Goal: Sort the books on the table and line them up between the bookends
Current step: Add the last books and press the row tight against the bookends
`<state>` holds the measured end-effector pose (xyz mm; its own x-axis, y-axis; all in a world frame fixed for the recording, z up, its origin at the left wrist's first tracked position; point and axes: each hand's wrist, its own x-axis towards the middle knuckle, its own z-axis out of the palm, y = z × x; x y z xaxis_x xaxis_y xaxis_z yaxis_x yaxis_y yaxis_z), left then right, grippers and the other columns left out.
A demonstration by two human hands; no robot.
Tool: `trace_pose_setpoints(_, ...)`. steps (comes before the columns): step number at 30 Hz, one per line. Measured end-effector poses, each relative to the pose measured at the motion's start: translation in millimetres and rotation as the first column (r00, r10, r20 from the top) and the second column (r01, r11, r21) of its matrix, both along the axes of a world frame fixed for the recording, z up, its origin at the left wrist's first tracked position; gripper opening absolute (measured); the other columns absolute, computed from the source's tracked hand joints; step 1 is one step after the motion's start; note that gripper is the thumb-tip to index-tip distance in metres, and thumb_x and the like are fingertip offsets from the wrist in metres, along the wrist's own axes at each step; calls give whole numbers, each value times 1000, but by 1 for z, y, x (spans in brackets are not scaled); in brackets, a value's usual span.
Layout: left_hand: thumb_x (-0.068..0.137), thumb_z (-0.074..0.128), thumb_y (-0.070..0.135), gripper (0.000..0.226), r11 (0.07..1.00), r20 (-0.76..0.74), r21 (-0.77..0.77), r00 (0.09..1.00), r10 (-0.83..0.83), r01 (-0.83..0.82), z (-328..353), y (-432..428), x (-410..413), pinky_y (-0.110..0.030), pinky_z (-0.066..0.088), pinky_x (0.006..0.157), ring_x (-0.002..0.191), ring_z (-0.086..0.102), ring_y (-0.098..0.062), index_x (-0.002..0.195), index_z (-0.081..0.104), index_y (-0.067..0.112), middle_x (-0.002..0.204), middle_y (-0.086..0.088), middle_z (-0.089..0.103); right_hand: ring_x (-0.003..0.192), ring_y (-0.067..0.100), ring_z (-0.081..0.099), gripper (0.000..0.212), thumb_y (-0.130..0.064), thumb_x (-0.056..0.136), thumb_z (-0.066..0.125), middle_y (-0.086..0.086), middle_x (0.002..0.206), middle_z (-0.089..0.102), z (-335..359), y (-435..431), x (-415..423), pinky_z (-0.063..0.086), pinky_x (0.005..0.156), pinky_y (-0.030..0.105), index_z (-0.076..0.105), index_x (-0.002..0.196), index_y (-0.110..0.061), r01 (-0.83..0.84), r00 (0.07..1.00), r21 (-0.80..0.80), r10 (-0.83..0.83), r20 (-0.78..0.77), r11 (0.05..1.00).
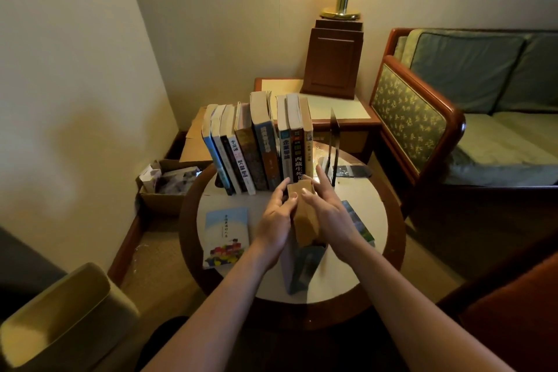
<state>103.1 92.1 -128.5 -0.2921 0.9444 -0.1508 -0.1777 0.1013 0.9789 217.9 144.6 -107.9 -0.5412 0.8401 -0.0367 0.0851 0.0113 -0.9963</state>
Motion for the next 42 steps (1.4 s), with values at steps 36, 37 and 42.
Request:
trace_pose_setpoints(36,108,39,20,56,998,15,-62,1000,0,1,-2,-8,7,-10,51,68,100,57,-1,160,18,26,120,14,52,128,29,51,55,-36,106,44,7,152,41,-8,-8,-18,49,104,50,24,157,-37,156,986,-305,-164,-1,939)
trace_pose_setpoints(37,108,38,20,56,998,9,-64,1000,-1,2,-2,-8,7,-10,51,68,100,57,0,160,18,26,118,15,52,125,29,53,52,-36,106,44,7,148,44,-7,-8,-19,51,101,48,27,155,-37,170,984,-306,-179,-2,937)
trace_pose_setpoints(42,109,34,21,53,999,-32,-45,999,-10,8,-2,-10,11,-4,47,62,95,52,5,159,18,26,128,8,43,106,20,59,35,-34,107,41,-2,118,55,-4,-10,-23,55,77,32,46,141,-31,207,976,-258,-217,-10,944)
